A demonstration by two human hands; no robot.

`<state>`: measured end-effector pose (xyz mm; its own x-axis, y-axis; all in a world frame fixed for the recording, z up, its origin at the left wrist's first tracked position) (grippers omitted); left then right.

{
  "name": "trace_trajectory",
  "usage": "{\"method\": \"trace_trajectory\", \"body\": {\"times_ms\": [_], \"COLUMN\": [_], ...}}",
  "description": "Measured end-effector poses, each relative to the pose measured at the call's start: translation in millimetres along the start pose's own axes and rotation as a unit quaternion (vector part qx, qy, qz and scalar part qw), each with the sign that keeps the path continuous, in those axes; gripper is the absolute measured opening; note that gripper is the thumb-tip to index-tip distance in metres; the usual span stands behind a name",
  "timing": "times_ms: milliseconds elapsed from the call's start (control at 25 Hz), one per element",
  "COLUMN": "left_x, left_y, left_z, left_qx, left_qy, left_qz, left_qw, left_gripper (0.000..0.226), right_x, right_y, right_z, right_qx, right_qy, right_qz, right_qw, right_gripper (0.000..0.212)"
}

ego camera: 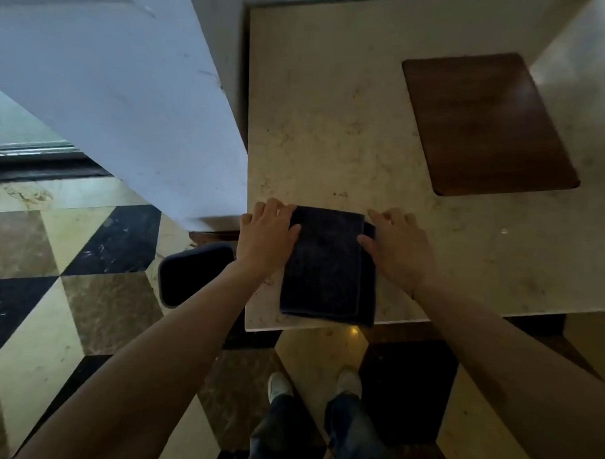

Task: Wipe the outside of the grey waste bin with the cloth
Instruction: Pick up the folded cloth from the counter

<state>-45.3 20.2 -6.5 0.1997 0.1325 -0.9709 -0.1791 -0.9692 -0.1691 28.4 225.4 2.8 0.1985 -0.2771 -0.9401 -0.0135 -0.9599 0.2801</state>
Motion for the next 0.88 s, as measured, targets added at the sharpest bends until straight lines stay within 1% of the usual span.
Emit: {"method": "trace_trajectory", "body": {"times_ms": [120, 200, 280, 400, 520, 600, 680, 800, 880], "left_x": [8, 12, 14, 12, 11, 9, 3, -19, -45], "left_y": [-3, -4, -4, -5, -4, -3, 2, 12, 20], "left_z": [12, 17, 23, 27, 19, 13, 4, -16, -36], "left_qx": [-0.010, -0.012, -0.019, -0.043, -0.048, -0.051, -0.075, -0.101, -0.092], "left_qy": [0.015, 0.026, 0.039, 0.045, 0.009, 0.002, 0.004, -0.010, -0.047], "left_qz": [0.023, 0.033, 0.030, -0.016, -0.070, -0.117, -0.181, -0.260, -0.290], "left_qw": [1.000, 0.999, 0.999, 0.998, 0.996, 0.992, 0.981, 0.960, 0.952], "left_gripper": [0.045, 0.047, 0.045, 0.033, 0.021, 0.015, 0.009, 0.012, 0.019], "right_x": [6, 11, 15, 15, 15, 11, 3, -25, -52], "right_y": [-3, -4, -7, -6, -5, -3, 3, 19, 36], "right_z": [12, 17, 20, 24, 21, 15, 7, -8, -22], "right_qx": [-0.008, -0.005, -0.006, -0.017, -0.019, -0.012, -0.013, -0.033, -0.059], "right_qy": [-0.003, 0.018, 0.018, -0.006, -0.053, -0.080, -0.099, -0.140, -0.177], "right_qz": [-0.021, -0.012, -0.004, 0.000, 0.039, 0.070, 0.086, 0.108, 0.107], "right_qw": [1.000, 1.000, 1.000, 1.000, 0.998, 0.994, 0.991, 0.984, 0.977], "right_gripper": [0.051, 0.048, 0.044, 0.033, 0.019, 0.014, 0.012, 0.009, 0.008]}}
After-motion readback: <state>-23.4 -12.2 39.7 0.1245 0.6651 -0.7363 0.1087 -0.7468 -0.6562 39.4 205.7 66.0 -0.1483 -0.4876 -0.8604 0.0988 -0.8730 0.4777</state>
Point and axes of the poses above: each hand's wrist, its own z-axis towards the middle knuckle, its own x-axis out of the palm, y = z × x, the point moved 5 cm from there along z, towards the middle knuckle, and after that the axes turned 12 degrees about -x, right-handed, at the moved point
